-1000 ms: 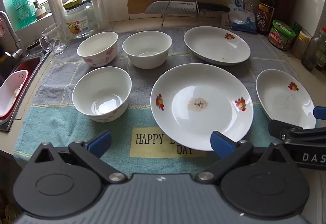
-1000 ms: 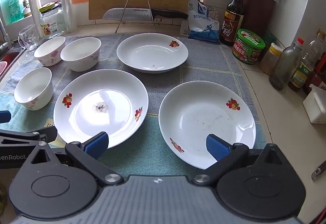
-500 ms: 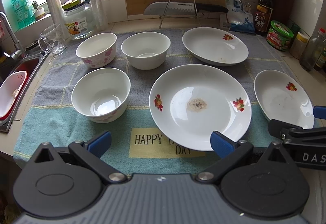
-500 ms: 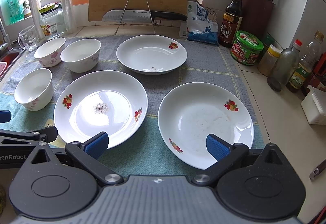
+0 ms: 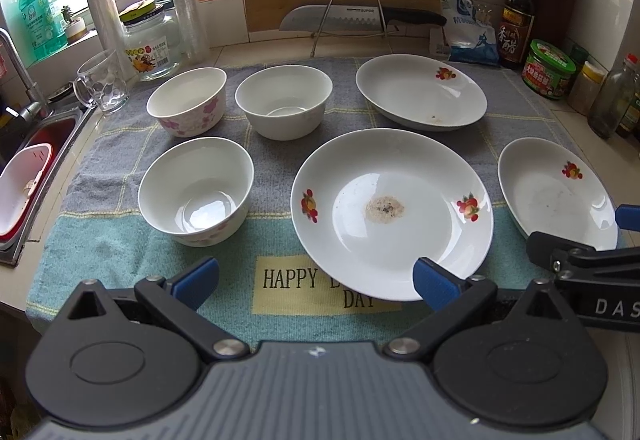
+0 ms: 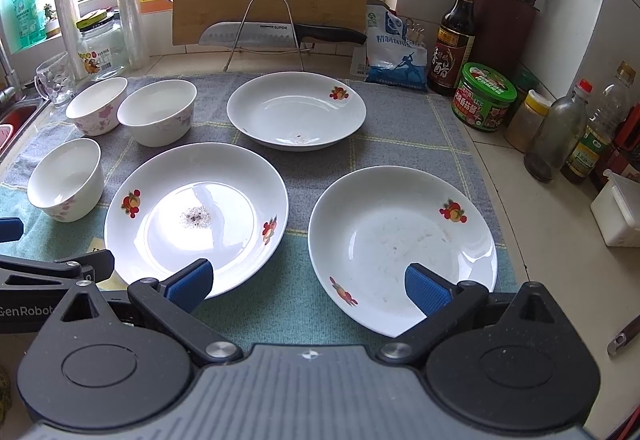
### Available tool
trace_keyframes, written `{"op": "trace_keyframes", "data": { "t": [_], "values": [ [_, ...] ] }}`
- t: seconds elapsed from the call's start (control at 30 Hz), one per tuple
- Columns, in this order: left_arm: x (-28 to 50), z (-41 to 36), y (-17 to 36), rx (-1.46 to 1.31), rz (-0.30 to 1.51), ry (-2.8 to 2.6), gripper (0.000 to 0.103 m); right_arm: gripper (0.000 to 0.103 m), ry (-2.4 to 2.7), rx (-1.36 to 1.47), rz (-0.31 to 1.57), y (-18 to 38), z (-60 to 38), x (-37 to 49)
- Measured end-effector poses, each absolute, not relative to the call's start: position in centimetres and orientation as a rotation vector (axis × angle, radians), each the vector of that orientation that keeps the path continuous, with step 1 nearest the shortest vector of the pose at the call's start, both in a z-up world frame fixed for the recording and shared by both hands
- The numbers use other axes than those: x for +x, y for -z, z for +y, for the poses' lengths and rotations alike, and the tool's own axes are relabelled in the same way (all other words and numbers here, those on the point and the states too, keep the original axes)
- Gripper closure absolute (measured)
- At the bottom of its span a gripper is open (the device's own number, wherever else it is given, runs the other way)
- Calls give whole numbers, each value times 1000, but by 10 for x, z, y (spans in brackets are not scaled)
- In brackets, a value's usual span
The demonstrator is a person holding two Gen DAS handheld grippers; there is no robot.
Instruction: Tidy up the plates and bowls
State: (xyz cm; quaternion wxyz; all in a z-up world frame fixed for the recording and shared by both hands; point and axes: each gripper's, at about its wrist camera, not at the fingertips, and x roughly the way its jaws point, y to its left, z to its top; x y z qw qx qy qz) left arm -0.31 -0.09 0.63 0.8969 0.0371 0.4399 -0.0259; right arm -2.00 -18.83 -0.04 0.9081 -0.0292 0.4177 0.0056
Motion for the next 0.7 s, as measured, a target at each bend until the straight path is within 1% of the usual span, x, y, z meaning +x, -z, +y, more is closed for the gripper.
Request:
{"op": "trace_keyframes", "data": {
  "t": [0.7],
  "values": [
    [-2,-2,-7,77,913,54,1,0,-11,-64,860,0,-189,-16]
  ]
}}
